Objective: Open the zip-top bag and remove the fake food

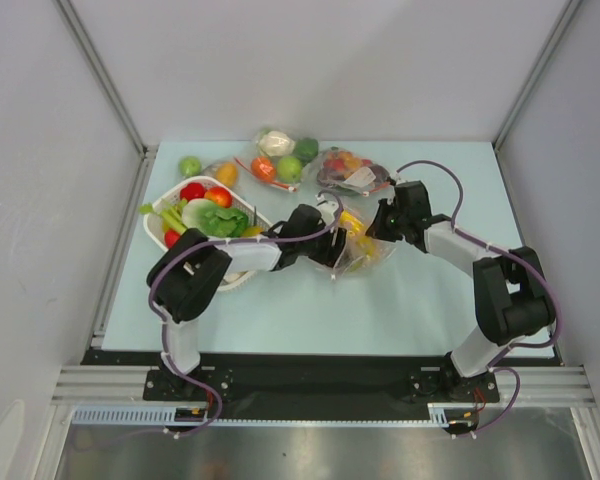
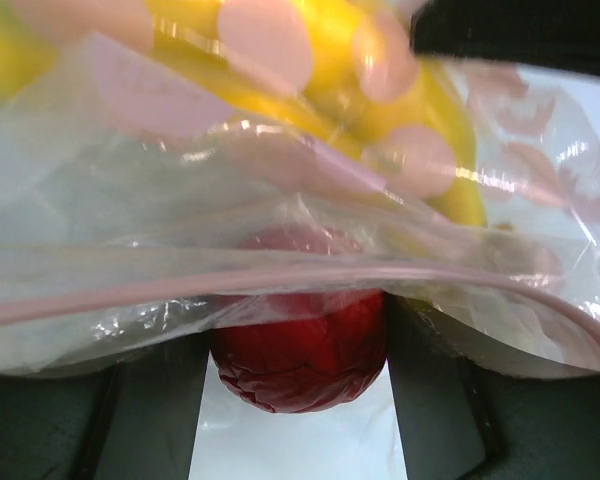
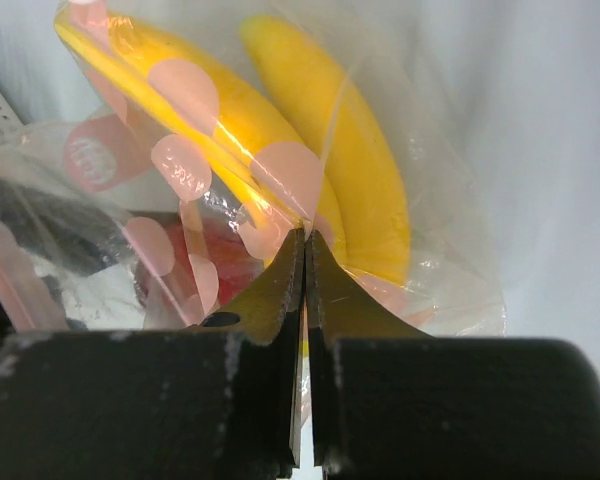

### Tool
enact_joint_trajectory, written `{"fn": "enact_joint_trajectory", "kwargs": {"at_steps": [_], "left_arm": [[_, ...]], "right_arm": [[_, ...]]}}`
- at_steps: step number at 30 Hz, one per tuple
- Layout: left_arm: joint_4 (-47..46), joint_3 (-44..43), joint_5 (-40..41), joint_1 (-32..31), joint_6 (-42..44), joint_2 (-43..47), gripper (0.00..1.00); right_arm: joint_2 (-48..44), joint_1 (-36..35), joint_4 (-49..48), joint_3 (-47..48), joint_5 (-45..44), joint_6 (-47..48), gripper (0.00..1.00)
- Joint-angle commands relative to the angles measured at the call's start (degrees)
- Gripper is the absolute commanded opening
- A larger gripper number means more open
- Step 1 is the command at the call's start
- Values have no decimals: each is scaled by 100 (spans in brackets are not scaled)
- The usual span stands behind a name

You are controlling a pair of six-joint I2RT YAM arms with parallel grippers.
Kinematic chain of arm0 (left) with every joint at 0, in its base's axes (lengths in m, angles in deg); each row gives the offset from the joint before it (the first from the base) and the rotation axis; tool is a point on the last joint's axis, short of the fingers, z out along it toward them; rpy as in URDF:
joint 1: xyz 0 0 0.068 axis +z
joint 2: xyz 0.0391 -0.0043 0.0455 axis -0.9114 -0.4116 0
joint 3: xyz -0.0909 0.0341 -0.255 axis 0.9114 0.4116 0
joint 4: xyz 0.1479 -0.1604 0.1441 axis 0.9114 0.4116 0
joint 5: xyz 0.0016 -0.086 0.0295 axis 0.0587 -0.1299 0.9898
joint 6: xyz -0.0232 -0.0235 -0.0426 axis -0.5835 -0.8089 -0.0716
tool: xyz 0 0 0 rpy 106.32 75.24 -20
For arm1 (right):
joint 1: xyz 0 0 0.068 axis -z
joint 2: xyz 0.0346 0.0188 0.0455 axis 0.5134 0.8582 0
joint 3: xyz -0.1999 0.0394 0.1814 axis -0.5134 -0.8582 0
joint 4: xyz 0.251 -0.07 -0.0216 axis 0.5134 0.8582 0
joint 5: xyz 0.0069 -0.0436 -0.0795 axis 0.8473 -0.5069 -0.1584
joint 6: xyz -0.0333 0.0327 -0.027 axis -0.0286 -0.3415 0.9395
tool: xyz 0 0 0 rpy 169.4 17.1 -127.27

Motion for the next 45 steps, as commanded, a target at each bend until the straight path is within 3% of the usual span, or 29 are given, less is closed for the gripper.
{"fn": "enact_joint_trajectory", "kwargs": {"at_steps": [1,28,45], "left_arm": [[191,312,117,-52,121,554,30],[1878,673,372,36,288,2681,31],[2468,743,372,423,499,3367,31]], "right_arm": [[525,-97,1211,-455,36,60,0],[-90,633,1228,-885,-351,314,0],[-81,712,1237,-824,-351,332,0]]}}
